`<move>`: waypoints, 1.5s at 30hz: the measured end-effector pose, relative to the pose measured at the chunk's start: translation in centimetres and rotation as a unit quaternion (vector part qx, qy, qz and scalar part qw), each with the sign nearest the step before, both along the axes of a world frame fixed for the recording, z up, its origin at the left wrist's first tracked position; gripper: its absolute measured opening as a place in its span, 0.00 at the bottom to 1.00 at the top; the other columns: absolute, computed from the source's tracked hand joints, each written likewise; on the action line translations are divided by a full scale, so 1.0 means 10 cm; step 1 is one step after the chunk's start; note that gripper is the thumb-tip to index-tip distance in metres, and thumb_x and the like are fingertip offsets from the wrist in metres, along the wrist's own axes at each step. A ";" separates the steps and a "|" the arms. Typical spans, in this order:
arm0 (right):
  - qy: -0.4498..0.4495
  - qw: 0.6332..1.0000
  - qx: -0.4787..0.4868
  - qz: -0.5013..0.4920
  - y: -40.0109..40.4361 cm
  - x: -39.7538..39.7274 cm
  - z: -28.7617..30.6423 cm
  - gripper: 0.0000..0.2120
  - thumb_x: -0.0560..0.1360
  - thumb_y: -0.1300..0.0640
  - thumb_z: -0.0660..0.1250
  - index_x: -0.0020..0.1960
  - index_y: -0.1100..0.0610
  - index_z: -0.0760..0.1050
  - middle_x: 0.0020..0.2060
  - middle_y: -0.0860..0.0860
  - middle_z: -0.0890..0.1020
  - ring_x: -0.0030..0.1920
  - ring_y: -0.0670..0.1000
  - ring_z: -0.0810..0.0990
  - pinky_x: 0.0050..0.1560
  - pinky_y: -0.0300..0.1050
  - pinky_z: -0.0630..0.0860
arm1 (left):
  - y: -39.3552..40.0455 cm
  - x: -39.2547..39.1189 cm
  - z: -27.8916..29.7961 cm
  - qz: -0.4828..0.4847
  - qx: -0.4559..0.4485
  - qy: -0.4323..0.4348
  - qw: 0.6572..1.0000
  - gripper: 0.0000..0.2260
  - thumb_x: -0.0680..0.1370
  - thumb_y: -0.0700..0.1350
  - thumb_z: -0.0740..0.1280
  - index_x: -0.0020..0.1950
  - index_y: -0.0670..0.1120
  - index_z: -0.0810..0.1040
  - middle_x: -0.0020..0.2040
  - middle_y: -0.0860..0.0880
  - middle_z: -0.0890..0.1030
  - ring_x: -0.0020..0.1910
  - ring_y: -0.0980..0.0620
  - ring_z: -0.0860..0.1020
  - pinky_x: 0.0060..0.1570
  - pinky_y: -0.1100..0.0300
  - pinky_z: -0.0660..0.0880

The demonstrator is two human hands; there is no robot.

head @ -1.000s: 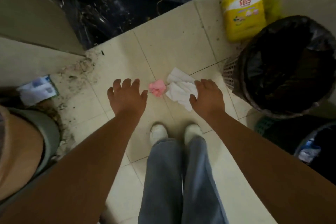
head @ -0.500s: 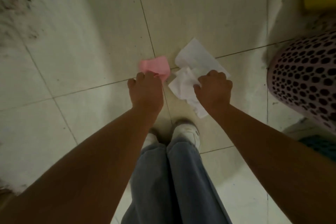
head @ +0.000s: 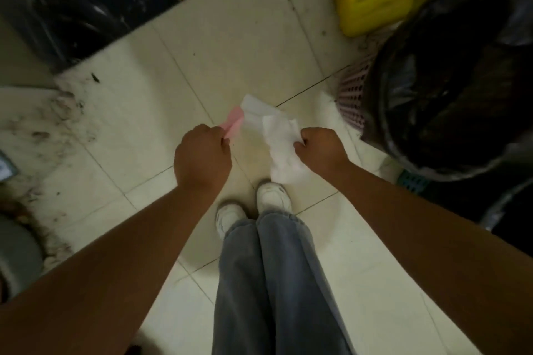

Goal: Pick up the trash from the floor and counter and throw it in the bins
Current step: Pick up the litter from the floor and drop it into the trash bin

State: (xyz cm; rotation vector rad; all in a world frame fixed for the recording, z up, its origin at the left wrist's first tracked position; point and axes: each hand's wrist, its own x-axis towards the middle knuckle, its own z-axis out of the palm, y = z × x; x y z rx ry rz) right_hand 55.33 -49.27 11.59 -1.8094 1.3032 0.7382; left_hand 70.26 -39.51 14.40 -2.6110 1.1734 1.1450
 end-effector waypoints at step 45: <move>-0.021 0.960 -0.101 -0.260 -0.07 -2.93 1.98 0.29 0.80 0.47 0.54 0.76 0.54 0.50 0.78 0.55 0.50 0.78 0.57 0.47 0.76 0.58 0.48 | -1.05 -2.50 1.70 -0.374 0.039 -0.129 0.918 0.23 0.82 0.48 0.55 0.77 0.50 0.56 0.79 0.48 0.52 0.79 0.46 0.48 0.76 0.48 0.51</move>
